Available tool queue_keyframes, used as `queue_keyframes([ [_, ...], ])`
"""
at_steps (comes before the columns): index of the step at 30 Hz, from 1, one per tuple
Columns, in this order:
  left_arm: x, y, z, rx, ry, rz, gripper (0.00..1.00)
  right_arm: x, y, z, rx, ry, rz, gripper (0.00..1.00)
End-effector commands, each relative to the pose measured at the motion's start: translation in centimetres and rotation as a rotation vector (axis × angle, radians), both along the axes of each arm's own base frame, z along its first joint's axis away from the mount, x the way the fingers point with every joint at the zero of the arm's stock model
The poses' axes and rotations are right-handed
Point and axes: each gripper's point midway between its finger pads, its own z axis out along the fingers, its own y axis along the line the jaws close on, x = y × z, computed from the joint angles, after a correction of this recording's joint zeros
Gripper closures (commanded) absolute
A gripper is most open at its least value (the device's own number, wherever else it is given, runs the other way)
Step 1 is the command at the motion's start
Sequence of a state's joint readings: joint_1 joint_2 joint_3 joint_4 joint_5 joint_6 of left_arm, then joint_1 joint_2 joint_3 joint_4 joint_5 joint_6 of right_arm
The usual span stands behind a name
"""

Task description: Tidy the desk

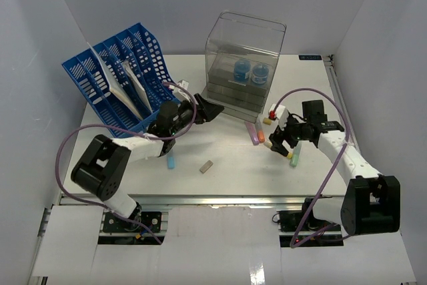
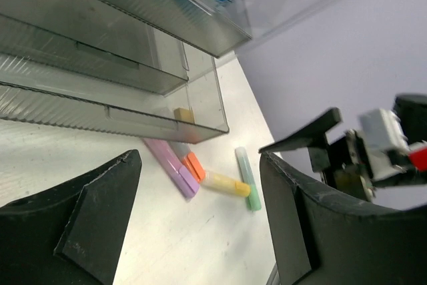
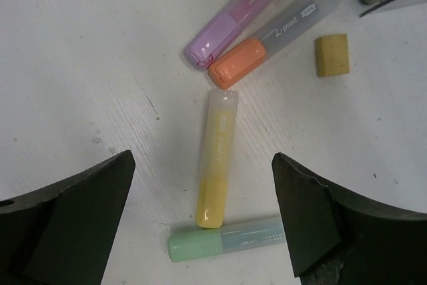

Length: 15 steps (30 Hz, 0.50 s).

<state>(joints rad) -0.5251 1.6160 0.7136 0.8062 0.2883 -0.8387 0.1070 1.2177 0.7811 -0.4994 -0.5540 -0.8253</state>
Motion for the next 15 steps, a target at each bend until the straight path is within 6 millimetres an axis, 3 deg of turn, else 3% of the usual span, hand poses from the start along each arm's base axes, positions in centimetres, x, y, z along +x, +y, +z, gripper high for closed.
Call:
queue_keyframes([
  [1, -3.0, 1.7, 0.4, 0.141, -0.094, -0.051, 0.17, 0.4, -2.1, -3.1, -0.202, 0.054, -0.070, 0.10],
  [3, -4.4, 2.8, -0.4, 0.189, -0.093, -0.050, 0.16, 0.8, -2.4, -3.9, -0.224, 0.071, -0.094, 0.09],
  [5, -5.6, 4.0, 0.7, 0.221, -0.147, -0.037, 0.15, 0.8, -2.6, -5.1, -0.246, 0.104, -0.102, 0.07],
  [8, -7.0, 5.8, 0.1, 0.286, -0.149, -0.006, 0.15, 0.7, -2.5, -6.0, -0.248, 0.135, -0.094, 0.01],
  [13, -8.7, 9.5, -1.0, 0.375, -0.119, 0.104, 0.10, -0.4, -1.8, -7.6, -0.233, 0.183, -0.056, 0.14],
  [15, -9.5, 10.9, -2.2, 0.409, -0.074, 0.143, 0.09, -0.8, -1.6, -8.1, -0.235, 0.204, -0.044, 0.21],
])
